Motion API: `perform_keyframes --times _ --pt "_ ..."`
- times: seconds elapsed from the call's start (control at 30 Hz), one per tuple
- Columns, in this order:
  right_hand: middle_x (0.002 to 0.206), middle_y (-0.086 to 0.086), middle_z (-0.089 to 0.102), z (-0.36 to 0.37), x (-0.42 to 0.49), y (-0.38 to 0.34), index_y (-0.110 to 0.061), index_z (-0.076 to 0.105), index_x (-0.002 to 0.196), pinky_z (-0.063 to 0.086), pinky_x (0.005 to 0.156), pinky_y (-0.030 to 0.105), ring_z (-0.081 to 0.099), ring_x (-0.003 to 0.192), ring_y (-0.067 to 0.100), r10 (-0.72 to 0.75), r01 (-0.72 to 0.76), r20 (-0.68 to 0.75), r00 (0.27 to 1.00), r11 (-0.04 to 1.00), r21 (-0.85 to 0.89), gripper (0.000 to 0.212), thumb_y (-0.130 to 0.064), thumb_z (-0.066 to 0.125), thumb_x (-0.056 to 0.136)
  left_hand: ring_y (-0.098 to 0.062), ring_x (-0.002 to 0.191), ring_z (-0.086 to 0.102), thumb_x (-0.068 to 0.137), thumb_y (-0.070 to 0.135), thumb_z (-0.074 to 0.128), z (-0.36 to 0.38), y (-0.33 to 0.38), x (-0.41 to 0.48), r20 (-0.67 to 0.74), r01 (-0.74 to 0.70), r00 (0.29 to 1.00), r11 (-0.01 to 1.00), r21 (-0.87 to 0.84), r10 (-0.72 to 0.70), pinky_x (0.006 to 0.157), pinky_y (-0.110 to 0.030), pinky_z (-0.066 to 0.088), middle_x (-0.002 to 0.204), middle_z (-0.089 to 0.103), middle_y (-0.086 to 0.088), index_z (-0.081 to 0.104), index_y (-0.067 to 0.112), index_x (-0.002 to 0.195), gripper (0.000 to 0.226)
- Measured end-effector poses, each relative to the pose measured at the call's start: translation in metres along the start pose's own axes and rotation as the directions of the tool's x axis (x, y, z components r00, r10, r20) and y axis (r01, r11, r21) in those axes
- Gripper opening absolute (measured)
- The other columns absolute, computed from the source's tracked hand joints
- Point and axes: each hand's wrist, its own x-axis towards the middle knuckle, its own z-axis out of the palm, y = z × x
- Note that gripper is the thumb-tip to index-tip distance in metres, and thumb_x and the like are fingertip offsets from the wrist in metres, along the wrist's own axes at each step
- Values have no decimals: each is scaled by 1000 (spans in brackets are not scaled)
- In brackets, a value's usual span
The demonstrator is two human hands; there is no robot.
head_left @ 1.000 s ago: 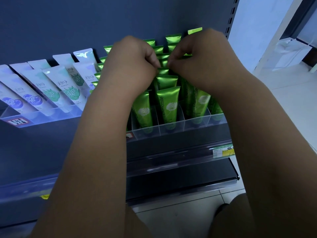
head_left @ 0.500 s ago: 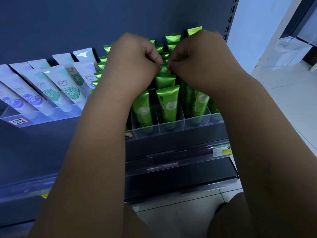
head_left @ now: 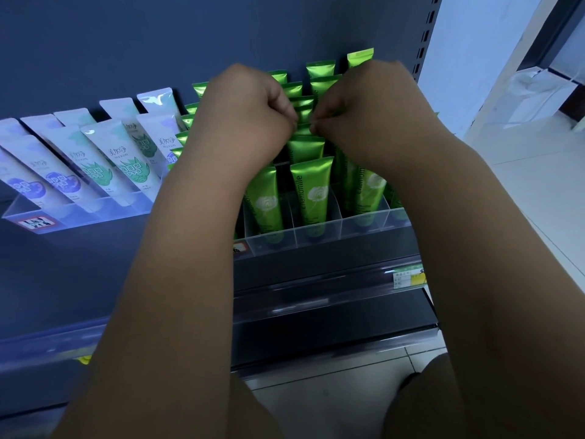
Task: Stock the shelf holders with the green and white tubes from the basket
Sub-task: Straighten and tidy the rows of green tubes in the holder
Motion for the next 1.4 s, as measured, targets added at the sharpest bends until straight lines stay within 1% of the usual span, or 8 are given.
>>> perform_keyframes --times 0.13,0.23,0.43,0.87,1.03,1.13,1.27,1.4 --pt "97 -4 73 0 0 0 -32 81 91 47 101 47 65 101 21 0 0 -7 1000 1000 14 18 -35 66 82 -15 78 65 85 21 71 -2 2 1 -3 31 1000 998 54 -31 72 -26 51 77 69 9 75 31 71 17" --pt "98 -4 74 1 0 0 -32 81 92 46 103 48 65 102 20 -6 6 -1 1000 1000 18 19 -37 65 83 -18 81 67 84 19 69 -1 3 1 -12 47 999 997 64 -47 75 -29 55 79 70 7 76 30 72 17" --pt "96 -4 74 0 0 -1 -32 82 92 48 100 48 65 101 21 4 -4 0 1000 999 47 20 -37 66 81 -20 82 67 85 17 66 1 5 -1 -28 77 997 995 65 -75 75 -29 56 81 70 5 78 24 79 15" --pt "95 0 74 -2 1 1 -25 82 90 53 94 43 66 99 23 4 -4 13 1000 999 -39 19 -32 65 83 -17 74 64 84 19 66 2 6 -3 -15 77 997 996 37 -76 72 -27 54 78 69 7 76 26 77 14" --pt "98 -3 74 -3 1 1 -30 82 93 54 93 42 65 103 21 9 -8 18 1000 1000 -30 19 -30 64 86 -20 80 66 84 18 68 3 7 -4 -11 65 998 997 40 -64 74 -29 54 80 70 6 76 25 76 13" --pt "98 -4 74 -5 -1 0 -31 81 92 56 90 41 65 102 20 7 -7 25 1000 1000 -8 18 -30 64 85 -18 74 63 85 18 67 3 7 -3 -5 53 999 998 38 -53 71 -26 51 77 68 8 76 26 75 15" --pt "97 -5 74 -7 -2 -1 -32 80 91 56 91 41 66 100 18 15 -15 25 1000 1000 12 17 -30 65 85 -7 59 53 88 25 69 3 3 -5 -27 27 999 999 -27 -28 65 -22 41 66 61 11 74 23 75 14" --pt "95 -6 74 -9 -3 -2 -31 80 91 56 91 40 66 98 17 30 -31 18 999 999 32 15 -31 67 85 -1 56 51 87 25 70 1 1 -8 -77 -13 997 998 -63 8 62 -21 40 64 61 11 76 20 80 11"
